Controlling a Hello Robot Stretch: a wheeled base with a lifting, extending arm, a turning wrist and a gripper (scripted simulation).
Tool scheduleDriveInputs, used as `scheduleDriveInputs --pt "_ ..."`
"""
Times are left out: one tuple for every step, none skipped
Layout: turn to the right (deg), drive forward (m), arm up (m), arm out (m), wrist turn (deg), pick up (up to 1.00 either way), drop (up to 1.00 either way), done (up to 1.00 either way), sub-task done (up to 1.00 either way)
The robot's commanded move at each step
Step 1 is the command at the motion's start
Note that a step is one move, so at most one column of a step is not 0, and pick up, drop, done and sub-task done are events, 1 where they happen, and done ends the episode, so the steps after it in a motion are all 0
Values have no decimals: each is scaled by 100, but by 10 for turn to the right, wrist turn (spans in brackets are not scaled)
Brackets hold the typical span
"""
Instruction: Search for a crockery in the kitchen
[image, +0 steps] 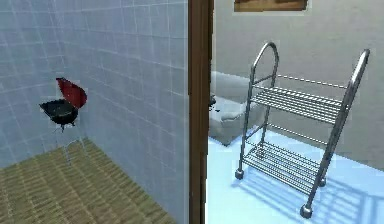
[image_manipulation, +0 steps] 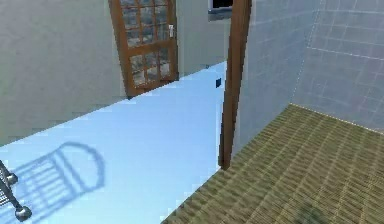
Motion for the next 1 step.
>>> scheduleDriveInputs --pt "-330 0 0 0 0 0 0 0 0"
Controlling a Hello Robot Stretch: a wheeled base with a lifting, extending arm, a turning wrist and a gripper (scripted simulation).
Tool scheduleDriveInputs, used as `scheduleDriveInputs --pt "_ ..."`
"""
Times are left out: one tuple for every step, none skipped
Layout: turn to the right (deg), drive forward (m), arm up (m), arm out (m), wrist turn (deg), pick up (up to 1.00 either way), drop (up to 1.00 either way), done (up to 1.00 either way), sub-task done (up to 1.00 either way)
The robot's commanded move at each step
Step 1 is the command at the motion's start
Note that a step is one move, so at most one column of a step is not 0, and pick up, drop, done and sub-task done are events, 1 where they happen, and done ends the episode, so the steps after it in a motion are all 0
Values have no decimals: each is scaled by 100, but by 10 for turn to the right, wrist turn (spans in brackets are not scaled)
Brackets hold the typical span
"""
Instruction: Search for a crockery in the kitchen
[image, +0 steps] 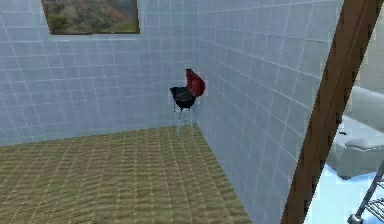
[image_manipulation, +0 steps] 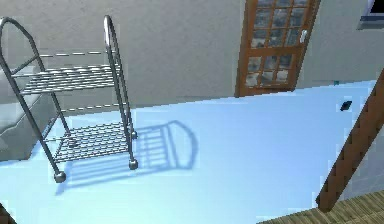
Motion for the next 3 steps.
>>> scheduleDriveInputs --pt "0 45 0 0 0 0 0 0 0" --pt "-450 0 0 0 0 0 0 0 0" --pt "-150 0 0 0 0 0 0 0 0"
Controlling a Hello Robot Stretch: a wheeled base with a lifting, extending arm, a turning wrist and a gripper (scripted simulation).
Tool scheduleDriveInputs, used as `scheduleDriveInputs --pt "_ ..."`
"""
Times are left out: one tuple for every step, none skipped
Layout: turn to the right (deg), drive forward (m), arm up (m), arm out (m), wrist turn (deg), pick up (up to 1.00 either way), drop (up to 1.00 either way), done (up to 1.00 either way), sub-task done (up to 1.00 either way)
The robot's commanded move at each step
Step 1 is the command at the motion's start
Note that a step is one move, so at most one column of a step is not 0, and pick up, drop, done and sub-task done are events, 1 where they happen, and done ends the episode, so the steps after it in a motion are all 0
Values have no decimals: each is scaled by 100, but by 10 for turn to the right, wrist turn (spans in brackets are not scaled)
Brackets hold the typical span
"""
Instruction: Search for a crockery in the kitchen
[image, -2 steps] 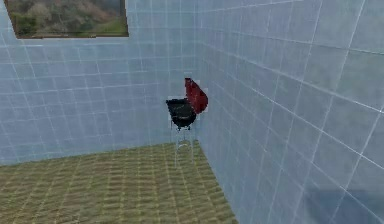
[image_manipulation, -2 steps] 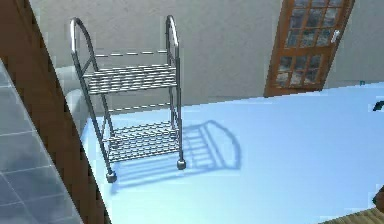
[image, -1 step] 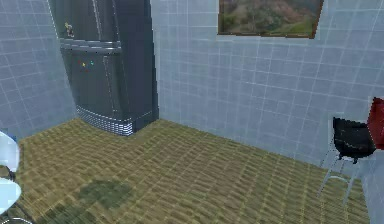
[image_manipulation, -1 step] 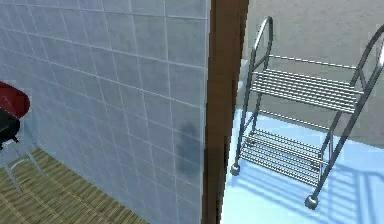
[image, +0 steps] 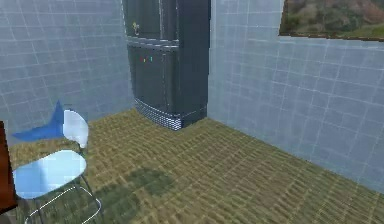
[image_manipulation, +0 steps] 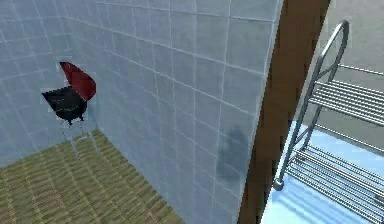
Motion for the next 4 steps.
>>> scheduleDriveInputs --pt "0 100 0 0 0 0 0 0 0" --pt "0 25 0 0 0 0 0 0 0" --pt "-300 0 0 0 0 0 0 0 0" --pt "0 90 0 0 0 0 0 0 0"
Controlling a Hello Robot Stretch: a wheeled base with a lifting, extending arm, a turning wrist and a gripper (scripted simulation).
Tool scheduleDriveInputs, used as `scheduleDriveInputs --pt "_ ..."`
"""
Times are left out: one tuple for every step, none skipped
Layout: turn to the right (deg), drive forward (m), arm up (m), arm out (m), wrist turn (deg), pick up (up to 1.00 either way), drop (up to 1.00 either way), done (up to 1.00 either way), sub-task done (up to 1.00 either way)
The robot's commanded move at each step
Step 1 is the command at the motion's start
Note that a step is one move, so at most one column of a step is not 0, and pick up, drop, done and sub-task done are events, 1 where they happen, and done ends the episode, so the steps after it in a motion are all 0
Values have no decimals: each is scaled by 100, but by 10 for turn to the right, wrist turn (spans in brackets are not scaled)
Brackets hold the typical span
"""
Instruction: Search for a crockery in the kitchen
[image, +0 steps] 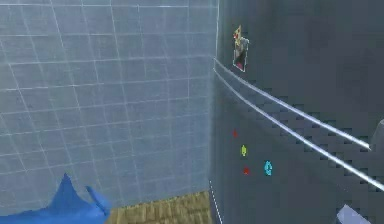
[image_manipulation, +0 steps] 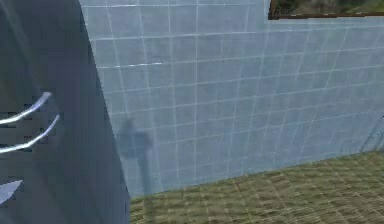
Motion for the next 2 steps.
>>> scheduleDriveInputs --pt "-450 0 0 0 0 0 0 0 0" --pt "-270 0 0 0 0 0 0 0 0"
